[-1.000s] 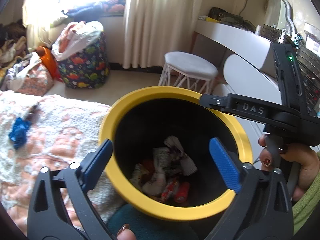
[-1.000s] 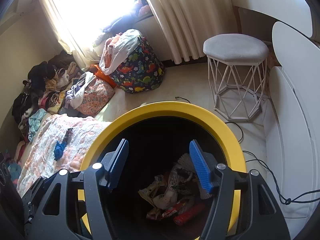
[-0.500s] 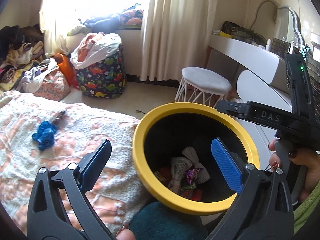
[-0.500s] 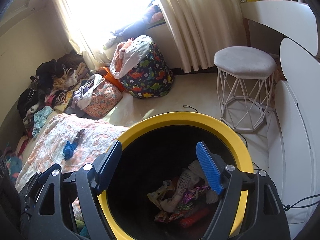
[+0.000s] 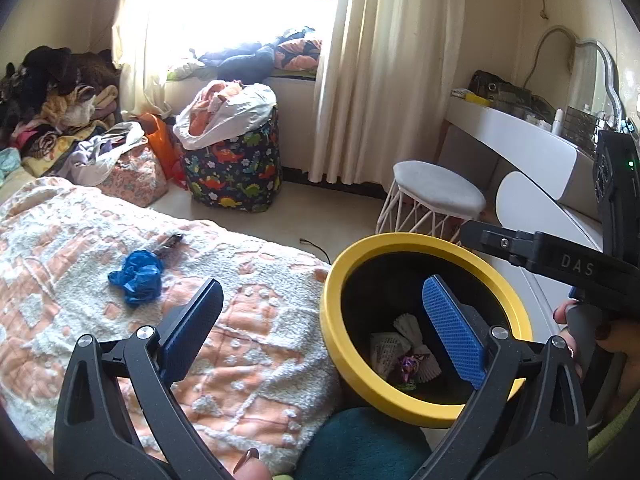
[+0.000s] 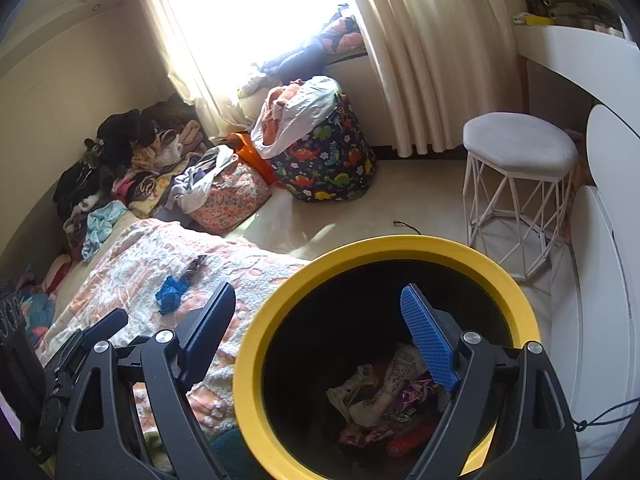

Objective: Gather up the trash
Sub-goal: 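Move both open tools back over the blue bag on the bed, then grasp the blue plastic bag with the left tool while the right tool grasps the chocolate bar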

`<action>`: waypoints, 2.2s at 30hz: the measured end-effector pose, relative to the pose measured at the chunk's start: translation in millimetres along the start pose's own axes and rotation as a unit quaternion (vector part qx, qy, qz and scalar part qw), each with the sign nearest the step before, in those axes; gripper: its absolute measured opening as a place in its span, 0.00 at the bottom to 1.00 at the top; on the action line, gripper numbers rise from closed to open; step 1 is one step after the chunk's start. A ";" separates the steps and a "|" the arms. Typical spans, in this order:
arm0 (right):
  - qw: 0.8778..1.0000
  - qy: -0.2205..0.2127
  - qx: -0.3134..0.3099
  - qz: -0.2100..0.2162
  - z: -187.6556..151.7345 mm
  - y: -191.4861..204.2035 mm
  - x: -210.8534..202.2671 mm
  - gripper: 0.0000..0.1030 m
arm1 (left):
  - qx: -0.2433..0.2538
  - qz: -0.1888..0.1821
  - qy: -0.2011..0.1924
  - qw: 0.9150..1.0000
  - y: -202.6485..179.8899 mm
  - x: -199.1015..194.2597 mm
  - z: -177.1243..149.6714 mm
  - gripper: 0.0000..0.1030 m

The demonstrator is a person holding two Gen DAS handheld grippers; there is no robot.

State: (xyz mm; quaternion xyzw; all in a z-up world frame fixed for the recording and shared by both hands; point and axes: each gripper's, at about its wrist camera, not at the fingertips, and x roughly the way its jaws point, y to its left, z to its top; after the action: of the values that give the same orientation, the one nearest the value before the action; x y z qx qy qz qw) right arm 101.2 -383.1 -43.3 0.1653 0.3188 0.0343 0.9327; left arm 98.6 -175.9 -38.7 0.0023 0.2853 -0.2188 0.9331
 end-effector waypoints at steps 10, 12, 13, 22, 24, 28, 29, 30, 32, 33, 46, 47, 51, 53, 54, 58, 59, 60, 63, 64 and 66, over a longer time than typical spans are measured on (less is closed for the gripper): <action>0.999 0.002 -0.029 0.018 -1.2 31.8 4.0 0.82 | -0.028 0.025 -0.017 0.999 32.4 -12.6 3.3 0.89; 0.999 0.003 -0.035 0.023 -2.3 39.0 5.3 0.82 | -0.034 0.030 -0.020 0.999 37.9 -14.9 2.9 0.89; 0.999 0.005 -0.037 0.026 -2.4 42.4 6.2 0.82 | -0.036 0.033 -0.021 0.999 41.2 -15.9 3.1 0.89; 0.997 0.019 -0.061 0.042 -4.5 72.1 19.0 0.83 | -0.072 0.062 -0.030 0.995 76.8 -20.0 3.7 0.89; 0.997 0.022 -0.060 0.046 -3.8 77.4 22.5 0.83 | -0.081 0.068 -0.031 0.994 85.8 -20.3 3.1 0.89; 0.996 0.025 -0.056 0.058 -0.2 87.0 29.5 0.83 | -0.098 0.084 -0.032 0.991 104.0 -20.8 0.9 0.89; 0.996 0.025 -0.058 0.058 0.4 90.4 31.7 0.83 | -0.103 0.087 -0.032 0.990 109.1 -20.6 0.4 0.89; 0.996 0.027 -0.059 0.059 1.7 93.7 34.5 0.83 | -0.108 0.090 -0.032 0.990 113.7 -20.2 -0.3 0.89; 0.996 0.029 -0.062 0.062 3.3 100.2 39.7 0.83 | -0.118 0.096 -0.030 0.988 123.9 -19.6 -2.3 0.89; 0.995 0.030 -0.065 0.063 3.6 103.6 42.5 0.83 | -0.122 0.098 -0.030 0.987 128.1 -19.3 -3.1 0.89; 0.994 0.058 -0.076 0.050 9.0 143.9 99.5 0.83 | -0.173 0.094 -0.004 0.980 168.3 5.6 -15.9 0.76; 0.994 0.060 -0.075 0.048 10.3 146.0 105.1 0.83 | -0.176 0.091 0.000 0.980 169.7 9.0 -16.6 0.72; 0.994 0.070 -0.068 0.046 17.4 150.4 126.8 0.83 | -0.184 0.083 0.014 0.979 173.6 22.4 -19.9 0.65; 0.994 0.076 -0.064 0.051 20.7 152.5 139.4 0.83 | -0.186 0.080 0.021 0.979 175.8 29.1 -20.9 0.62; 0.994 0.079 -0.061 0.052 22.0 153.4 145.3 0.83 | -0.187 0.079 0.024 0.979 176.8 32.8 -21.0 0.61; 0.993 0.092 -0.061 0.049 25.8 158.7 169.1 0.82 | -0.190 0.075 0.033 0.978 180.1 45.6 -21.1 0.60; 0.992 0.095 -0.063 0.049 26.3 160.3 174.9 0.82 | -0.190 0.076 0.036 0.978 180.1 49.1 -20.8 0.60; 0.992 0.098 -0.064 0.049 27.0 161.3 179.8 0.82 | -0.190 0.076 0.039 0.978 180.6 52.5 -20.9 0.60; 0.991 0.110 -0.057 0.054 28.7 164.1 197.3 0.82 | -0.193 0.076 0.047 0.977 184.1 61.7 -22.0 0.60; 0.990 0.114 -0.055 0.056 29.1 164.8 203.3 0.81 | -0.196 0.075 0.051 0.976 185.9 64.8 -22.6 0.60; 0.989 0.124 -0.051 0.059 29.7 166.3 215.1 0.79 | -0.202 0.074 0.056 0.975 189.4 69.8 -23.6 0.59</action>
State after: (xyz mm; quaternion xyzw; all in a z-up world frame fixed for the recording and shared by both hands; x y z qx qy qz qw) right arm 297.0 -198.4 -91.8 0.1310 0.4191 0.1259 0.8896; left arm 215.4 -29.9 -118.5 -0.1527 0.3748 -0.0867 0.9104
